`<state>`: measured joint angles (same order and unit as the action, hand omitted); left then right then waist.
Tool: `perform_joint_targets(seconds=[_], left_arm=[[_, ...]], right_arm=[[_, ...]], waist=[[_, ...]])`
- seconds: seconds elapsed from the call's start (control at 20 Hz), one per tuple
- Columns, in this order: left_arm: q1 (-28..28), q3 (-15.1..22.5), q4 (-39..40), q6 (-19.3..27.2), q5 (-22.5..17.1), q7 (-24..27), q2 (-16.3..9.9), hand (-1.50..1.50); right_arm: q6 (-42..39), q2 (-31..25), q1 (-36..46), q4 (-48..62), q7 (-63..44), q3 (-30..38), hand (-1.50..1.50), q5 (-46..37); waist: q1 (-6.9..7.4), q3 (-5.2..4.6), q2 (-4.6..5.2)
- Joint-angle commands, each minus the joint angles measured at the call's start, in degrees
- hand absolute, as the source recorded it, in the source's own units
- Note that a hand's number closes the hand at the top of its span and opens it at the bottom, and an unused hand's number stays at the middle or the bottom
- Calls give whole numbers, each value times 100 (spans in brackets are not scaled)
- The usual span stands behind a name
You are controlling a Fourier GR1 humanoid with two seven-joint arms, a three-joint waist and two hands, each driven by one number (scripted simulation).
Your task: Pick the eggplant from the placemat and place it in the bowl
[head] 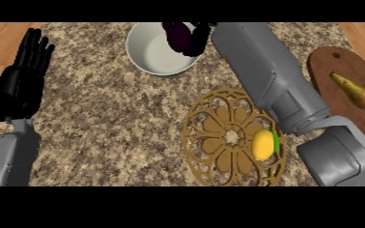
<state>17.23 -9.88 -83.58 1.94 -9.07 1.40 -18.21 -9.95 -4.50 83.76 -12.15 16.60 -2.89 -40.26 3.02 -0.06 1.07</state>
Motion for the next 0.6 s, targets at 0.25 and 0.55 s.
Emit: perform_joint_targets(seconds=[0.25,0.55], left_arm=[[-12,243,-97,99,174,72,245,0],[83,174,-194,27,113,-58,115,0]], right_arm=[[626,396,-316,588,-760,374,-150,227],[684,448,-696,446,-84,1066,-150,1014]], waist=[[125,2,66],[228,10,80]])
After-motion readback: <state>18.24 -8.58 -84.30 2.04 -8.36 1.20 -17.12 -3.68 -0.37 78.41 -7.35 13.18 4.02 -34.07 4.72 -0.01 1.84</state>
